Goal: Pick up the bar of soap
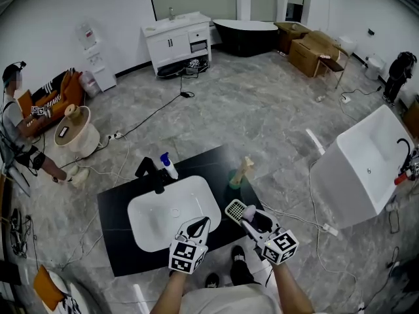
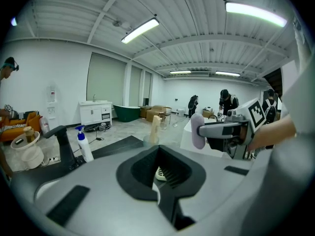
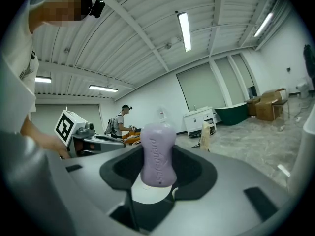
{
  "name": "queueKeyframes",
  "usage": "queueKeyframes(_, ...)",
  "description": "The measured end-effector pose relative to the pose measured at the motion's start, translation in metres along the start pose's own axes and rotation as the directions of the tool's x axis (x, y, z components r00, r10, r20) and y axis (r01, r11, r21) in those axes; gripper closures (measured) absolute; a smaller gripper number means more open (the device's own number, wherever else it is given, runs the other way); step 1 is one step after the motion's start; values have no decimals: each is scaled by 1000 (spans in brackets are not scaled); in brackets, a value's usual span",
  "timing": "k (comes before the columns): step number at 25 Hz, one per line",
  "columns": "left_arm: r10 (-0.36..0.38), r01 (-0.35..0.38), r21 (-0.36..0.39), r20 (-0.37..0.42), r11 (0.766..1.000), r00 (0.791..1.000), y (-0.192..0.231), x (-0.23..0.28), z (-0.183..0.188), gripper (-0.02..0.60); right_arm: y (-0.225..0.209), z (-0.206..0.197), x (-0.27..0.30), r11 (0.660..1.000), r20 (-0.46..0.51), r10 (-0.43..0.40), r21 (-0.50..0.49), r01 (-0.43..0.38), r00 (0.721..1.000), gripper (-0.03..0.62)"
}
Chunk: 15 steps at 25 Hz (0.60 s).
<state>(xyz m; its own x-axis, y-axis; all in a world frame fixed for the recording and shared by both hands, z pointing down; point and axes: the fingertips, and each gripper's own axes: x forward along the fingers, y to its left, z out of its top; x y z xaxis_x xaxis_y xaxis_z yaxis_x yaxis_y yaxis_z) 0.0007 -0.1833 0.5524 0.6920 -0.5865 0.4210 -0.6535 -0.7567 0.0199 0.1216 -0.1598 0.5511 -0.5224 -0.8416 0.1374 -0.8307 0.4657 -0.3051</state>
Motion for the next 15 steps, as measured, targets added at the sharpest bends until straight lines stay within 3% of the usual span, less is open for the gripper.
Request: queueKeyframes(15, -16, 16, -5, 4, 1000, 1000, -4, 0, -4, 577, -1, -11, -6, 999, -35, -25, -37, 24, 999, 410)
